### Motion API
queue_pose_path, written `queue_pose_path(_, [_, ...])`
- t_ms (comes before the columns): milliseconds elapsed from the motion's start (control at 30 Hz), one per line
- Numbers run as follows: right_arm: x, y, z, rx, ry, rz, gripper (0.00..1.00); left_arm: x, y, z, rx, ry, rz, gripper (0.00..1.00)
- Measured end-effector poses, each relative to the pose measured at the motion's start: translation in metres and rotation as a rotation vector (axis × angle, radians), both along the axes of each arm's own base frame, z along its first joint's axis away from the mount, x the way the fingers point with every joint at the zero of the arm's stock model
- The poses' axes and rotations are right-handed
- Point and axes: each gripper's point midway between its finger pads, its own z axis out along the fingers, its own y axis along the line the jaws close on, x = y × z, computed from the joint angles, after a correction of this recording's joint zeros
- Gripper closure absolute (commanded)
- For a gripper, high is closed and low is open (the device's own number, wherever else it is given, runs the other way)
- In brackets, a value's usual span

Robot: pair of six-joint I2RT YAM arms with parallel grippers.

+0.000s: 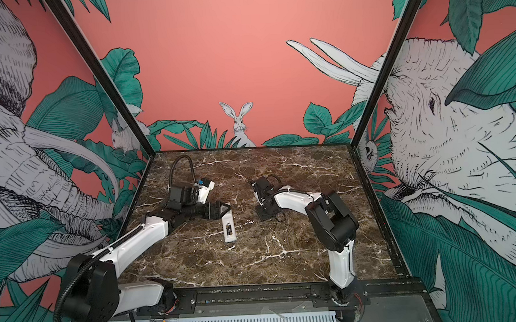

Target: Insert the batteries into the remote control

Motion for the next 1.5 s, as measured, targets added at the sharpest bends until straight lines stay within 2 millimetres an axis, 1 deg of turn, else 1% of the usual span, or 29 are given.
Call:
queue_pose_path(67, [-0.003,0.003,0.013,0.046,0.007,-0.004,0.99,-0.010,-0.014,0.003,0.003,-0.030,-0.055,0.01])
queue_pose_path(133, [-0.008,0.007,0.036,0.128,0.013,-0.007,0.98,-0.021,-0.027,0.005,-0.002,-0.072,-0.115,0.01])
queue_pose_path(267, [-0.019,0.007,0.094,0.352,0.044,-0.026,0.97,-0.044,-0.047,0.014,-0.033,-0.186,-0.233,0.01])
queue_pose_path(333, [-0.031,0.005,0.119,0.469,0.092,-0.027,0.97,-0.053,-0.053,0.025,-0.064,-0.278,-0.281,0.01])
queue_pose_path(400, [-0.045,0.003,0.135,0.566,0.158,-0.029,0.97,-0.060,-0.057,0.039,-0.092,-0.370,-0.318,0.01])
queue_pose_path(433, [-0.055,0.004,0.141,0.612,0.201,-0.026,0.97,-0.064,-0.061,0.049,-0.109,-0.417,-0.340,0.01])
queue_pose_path(500, [-0.075,0.007,0.149,0.678,0.280,-0.022,0.97,-0.068,-0.069,0.065,-0.142,-0.493,-0.377,0.01])
queue_pose_path(533, [-0.086,0.008,0.153,0.713,0.326,-0.022,0.97,-0.073,-0.074,0.069,-0.158,-0.517,-0.406,0.01])
queue_pose_path(633, [-0.111,0.008,0.164,0.792,0.431,-0.033,0.98,-0.088,-0.090,0.072,-0.178,-0.545,-0.483,0.01])
queue_pose_path(767, [-0.126,0.010,0.182,0.899,0.499,-0.049,0.98,-0.110,-0.109,0.074,-0.218,-0.532,-0.596,0.01])
queue_pose_path(900, [-0.128,0.014,0.192,0.989,0.547,-0.075,0.98,-0.121,-0.116,0.081,-0.255,-0.542,-0.647,0.07])
queue_pose_path(1067, [-0.122,0.020,0.200,1.077,0.596,-0.115,0.98,-0.125,-0.128,0.100,-0.296,-0.568,-0.698,0.20])
queue_pose_path(1133, [-0.120,0.023,0.207,1.107,0.602,-0.117,0.98,-0.124,-0.133,0.103,-0.310,-0.568,-0.714,0.23])
queue_pose_path(1233, [-0.116,0.025,0.220,1.148,0.597,-0.109,0.98,-0.125,-0.139,0.102,-0.318,-0.552,-0.737,0.25])
queue_pose_path(1333, [-0.114,0.027,0.230,1.175,0.605,-0.103,0.98,-0.127,-0.141,0.099,-0.318,-0.540,-0.747,0.27])
queue_pose_path(1433, [-0.115,0.027,0.237,1.191,0.618,-0.093,0.98,-0.127,-0.141,0.098,-0.317,-0.543,-0.749,0.33])
queue_pose_path(1500, [-0.116,0.027,0.239,1.196,0.627,-0.088,0.98,-0.126,-0.141,0.098,-0.316,-0.544,-0.749,0.41])
